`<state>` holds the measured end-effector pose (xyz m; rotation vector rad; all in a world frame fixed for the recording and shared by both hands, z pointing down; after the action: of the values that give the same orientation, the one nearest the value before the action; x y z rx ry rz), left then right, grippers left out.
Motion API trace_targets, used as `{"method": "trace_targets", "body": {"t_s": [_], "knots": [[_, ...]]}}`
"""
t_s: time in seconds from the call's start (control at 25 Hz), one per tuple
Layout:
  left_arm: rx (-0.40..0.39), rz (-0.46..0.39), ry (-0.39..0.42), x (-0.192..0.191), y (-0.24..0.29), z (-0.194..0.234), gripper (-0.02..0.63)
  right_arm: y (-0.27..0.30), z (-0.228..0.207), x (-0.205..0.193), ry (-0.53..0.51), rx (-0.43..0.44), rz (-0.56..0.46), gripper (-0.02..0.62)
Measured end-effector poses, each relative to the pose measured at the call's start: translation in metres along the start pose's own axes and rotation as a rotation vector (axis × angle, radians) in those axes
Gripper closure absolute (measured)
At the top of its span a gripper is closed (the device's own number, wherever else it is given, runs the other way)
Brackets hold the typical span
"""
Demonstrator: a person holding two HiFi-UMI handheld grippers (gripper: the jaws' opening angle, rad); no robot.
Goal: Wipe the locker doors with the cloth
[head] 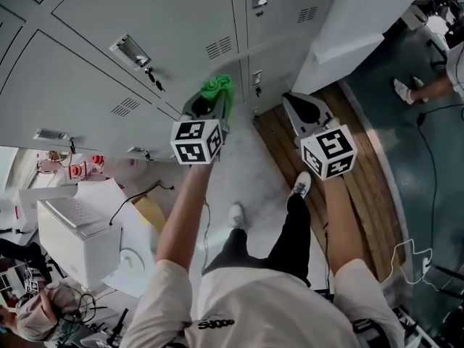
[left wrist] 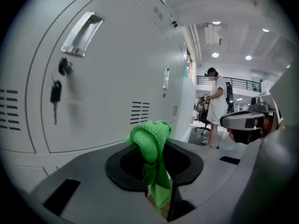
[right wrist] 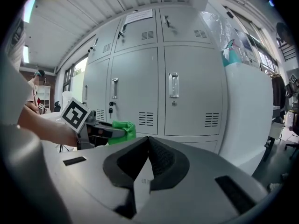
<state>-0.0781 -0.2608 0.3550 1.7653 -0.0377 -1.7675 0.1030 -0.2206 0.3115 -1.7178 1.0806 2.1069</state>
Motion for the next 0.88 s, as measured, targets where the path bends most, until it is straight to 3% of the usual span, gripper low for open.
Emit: {"method": "trace_targets", "body": {"t_s": [0.28,0.52,0.68,0.88], "knots": [[0.006,0.046,-0.062,-0.026,0.093,0.004,0.512,0.058,-0.039,-0.036,0.040,0.035,0.024,0.586],[0.051,0.032,-0.131,-0.031,0.144,0.012,0.513,0.070,-0.054,-0.063,0.040,0.062,0.071,0.586],[0.082,-0.010,-0.183,-0.032,0.151,0.010,0.514,0.066,-0.057,-0.071,0.029,0.062,0.091,0.586],[0.117,-0.014,-0.187,-0.042,0.129,0.031,0.515,0.063,-0.048,-0.071,0.035,0.051,0.088,0.587]]}}
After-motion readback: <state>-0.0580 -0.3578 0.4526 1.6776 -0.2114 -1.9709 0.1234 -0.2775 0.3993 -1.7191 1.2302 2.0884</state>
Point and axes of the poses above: the fingertips, and each gripper's own axes: y forward along the fingers, z to its left, x out of its top, the point moved 3 cm from there along -y, backward along the fingers, and after that the axes turned 10 degrees about z, right-handed, at the moved point
